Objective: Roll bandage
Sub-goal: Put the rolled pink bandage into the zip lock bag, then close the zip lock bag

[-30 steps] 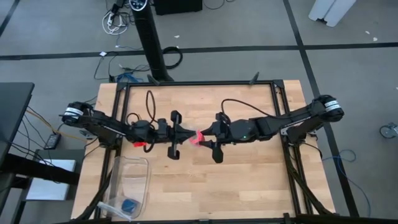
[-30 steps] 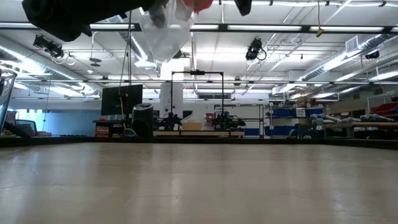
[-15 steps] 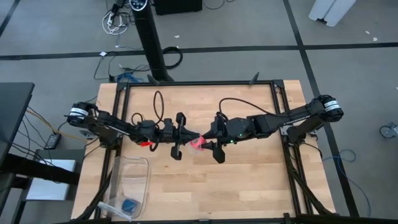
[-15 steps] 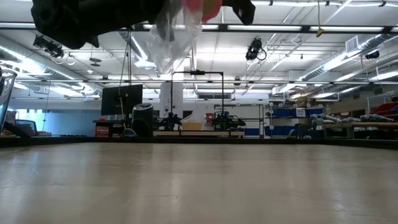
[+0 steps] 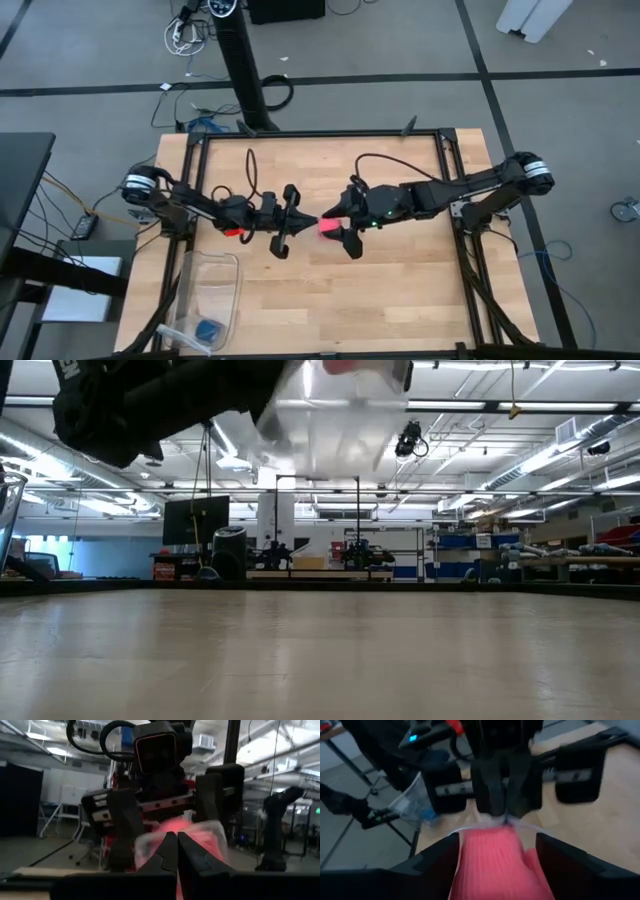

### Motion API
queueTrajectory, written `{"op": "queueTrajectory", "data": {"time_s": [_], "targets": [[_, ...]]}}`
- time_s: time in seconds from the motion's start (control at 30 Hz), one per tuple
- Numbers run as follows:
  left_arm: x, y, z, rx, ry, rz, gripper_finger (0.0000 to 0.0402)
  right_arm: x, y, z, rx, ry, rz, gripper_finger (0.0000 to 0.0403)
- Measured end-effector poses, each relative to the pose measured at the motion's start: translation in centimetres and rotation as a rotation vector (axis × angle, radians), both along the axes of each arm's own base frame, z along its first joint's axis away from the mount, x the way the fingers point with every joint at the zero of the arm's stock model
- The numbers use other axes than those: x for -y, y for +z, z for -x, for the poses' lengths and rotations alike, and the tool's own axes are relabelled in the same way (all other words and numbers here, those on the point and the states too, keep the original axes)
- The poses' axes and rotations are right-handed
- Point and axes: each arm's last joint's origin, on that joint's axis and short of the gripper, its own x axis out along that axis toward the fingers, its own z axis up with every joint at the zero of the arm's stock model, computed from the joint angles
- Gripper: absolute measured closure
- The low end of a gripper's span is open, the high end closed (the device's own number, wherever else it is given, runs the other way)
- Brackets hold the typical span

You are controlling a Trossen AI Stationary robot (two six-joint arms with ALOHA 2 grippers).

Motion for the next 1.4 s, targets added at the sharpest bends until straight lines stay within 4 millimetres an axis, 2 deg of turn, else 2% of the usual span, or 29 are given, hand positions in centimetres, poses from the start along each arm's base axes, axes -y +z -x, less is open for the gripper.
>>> {"op": "queueTrajectory", "data": {"time_s": [0.17,0.3,0.5,0.57,0.77,0.87,1.03,1.17,1.4], "targets": [[0.0,-0.4,-0.2,0.005,-0.016,0.004,0.04,0.0,1.4,1.4,0.033,-0.033,0.049,0.0125],[0.1,-0.6,-0.2,0.0,-0.027,-0.011,0.04,-0.4,3.3,3.8,0.071,-0.094,0.134,0.0127],[0.1,-0.4,-0.1,0.007,-0.024,-0.016,0.04,-1.5,4.8,7.3,0.055,-0.158,0.242,0.0128],[0.1,-0.4,-0.1,0.009,-0.023,-0.018,0.04,-2.2,4.5,7.8,0.027,-0.14,0.269,0.0128],[0.1,0.9,0.4,0.059,-0.038,-0.023,0.04,-4.5,1.5,8.3,-0.02,-0.077,0.309,0.0142],[0.1,1.7,0.8,0.09,-0.034,-0.041,0.04,-5.4,-0.3,8.3,0.019,-0.098,0.33,0.0153],[0.0,2.5,1.2,0.108,-0.03,-0.049,0.04,-6.4,-2.1,8.9,0.102,-0.161,0.377,0.0172],[0.0,2.5,1.3,0.106,-0.023,-0.062,0.04,-6.7,-2.5,9.0,0.146,-0.194,0.399,0.0216],[-0.4,1.9,0.9,0.039,0.008,-0.06,0.04,-6.7,-2.5,9.0,0.152,-0.19,0.43,0.038]]}}
